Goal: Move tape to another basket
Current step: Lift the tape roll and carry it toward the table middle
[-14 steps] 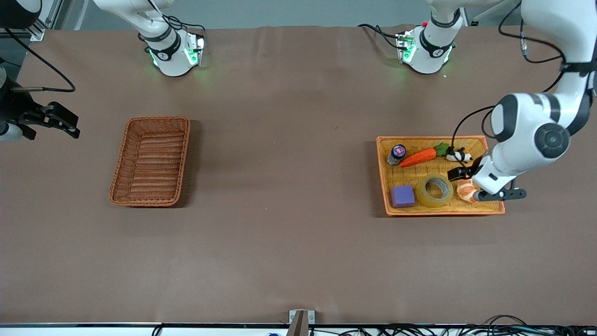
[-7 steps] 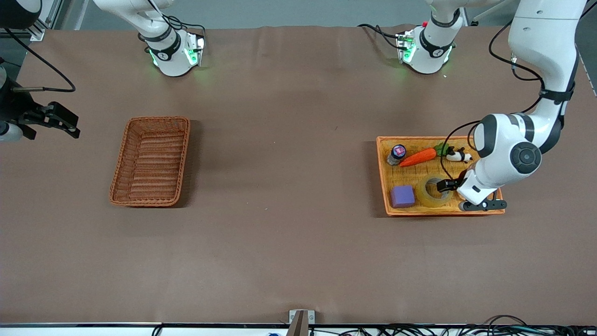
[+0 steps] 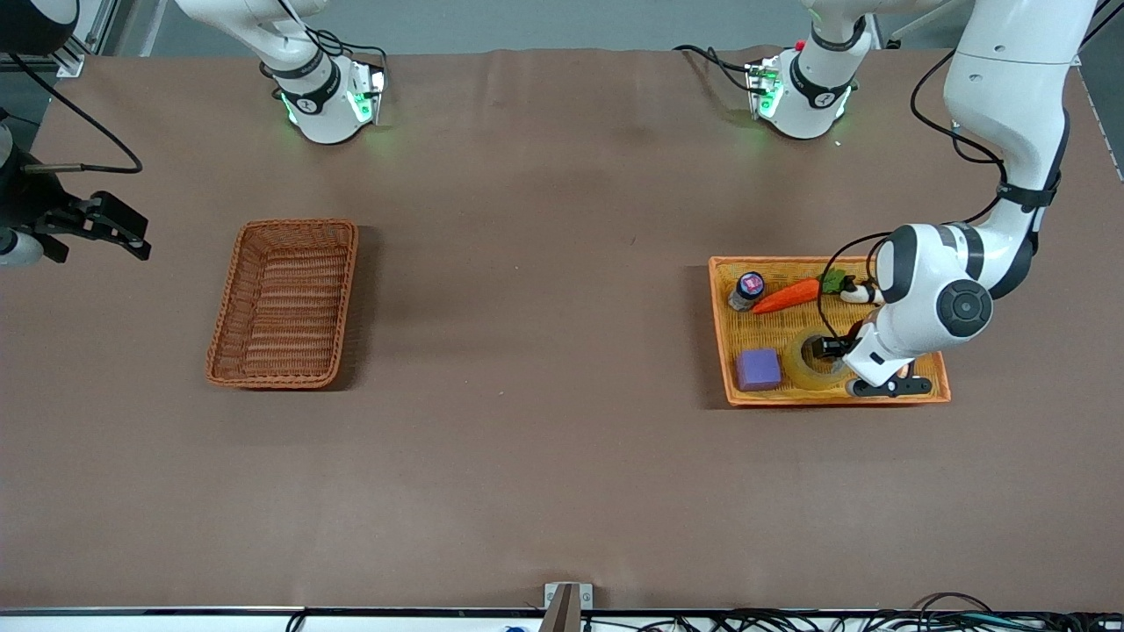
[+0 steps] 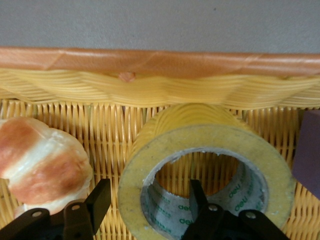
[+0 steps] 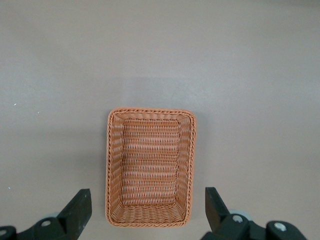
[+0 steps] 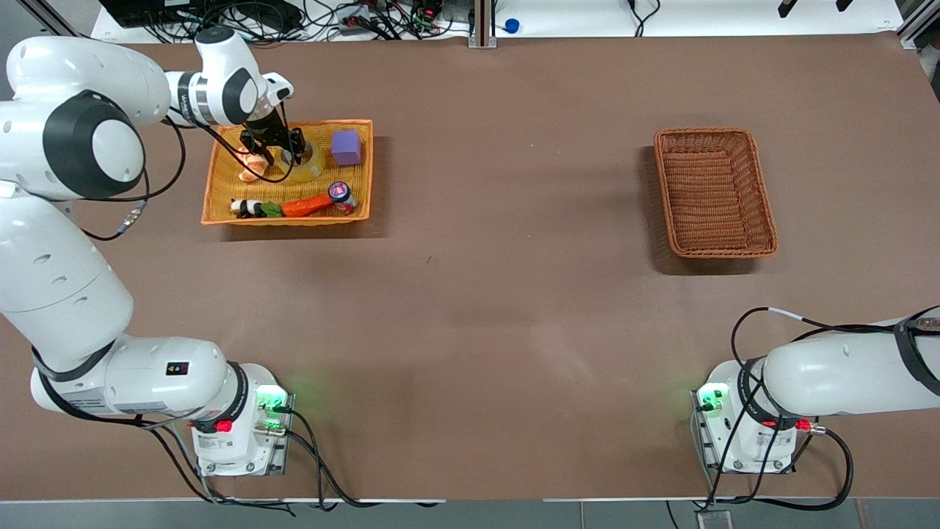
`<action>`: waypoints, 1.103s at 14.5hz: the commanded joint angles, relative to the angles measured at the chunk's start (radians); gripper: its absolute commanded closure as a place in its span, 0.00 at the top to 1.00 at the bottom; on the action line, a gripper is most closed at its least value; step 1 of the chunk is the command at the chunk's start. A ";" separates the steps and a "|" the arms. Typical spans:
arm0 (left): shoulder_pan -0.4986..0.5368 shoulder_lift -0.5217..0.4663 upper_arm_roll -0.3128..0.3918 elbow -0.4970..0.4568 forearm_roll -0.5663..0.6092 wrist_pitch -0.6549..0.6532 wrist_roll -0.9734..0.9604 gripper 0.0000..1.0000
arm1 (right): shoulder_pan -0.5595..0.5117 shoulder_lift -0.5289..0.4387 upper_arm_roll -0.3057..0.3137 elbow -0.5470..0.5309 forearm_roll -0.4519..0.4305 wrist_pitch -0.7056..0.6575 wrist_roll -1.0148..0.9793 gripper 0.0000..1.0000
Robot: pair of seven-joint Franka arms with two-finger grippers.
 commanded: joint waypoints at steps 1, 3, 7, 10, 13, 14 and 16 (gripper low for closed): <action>0.001 -0.001 -0.002 -0.008 0.018 0.012 0.009 0.29 | -0.004 -0.006 0.000 -0.008 0.022 -0.004 -0.009 1.00; -0.001 -0.008 -0.002 -0.008 0.020 0.003 0.006 0.08 | -0.007 -0.006 -0.002 -0.008 0.022 -0.004 -0.009 1.00; 0.002 -0.083 -0.010 0.001 0.020 -0.037 0.009 0.00 | -0.021 -0.006 -0.002 -0.008 0.022 -0.010 -0.009 1.00; 0.002 -0.186 -0.028 0.023 0.020 -0.118 -0.007 0.00 | -0.020 -0.006 -0.002 -0.008 0.022 -0.012 -0.009 1.00; -0.001 -0.225 -0.114 0.128 0.018 -0.339 -0.020 0.00 | -0.024 -0.006 -0.002 -0.006 0.022 -0.036 -0.005 1.00; -0.005 -0.219 -0.149 0.159 0.018 -0.389 -0.038 0.00 | -0.024 -0.006 -0.002 -0.008 0.022 -0.035 -0.008 1.00; -0.045 -0.179 -0.211 0.193 0.020 -0.407 -0.086 0.01 | -0.018 -0.006 0.003 -0.008 0.022 -0.027 -0.009 1.00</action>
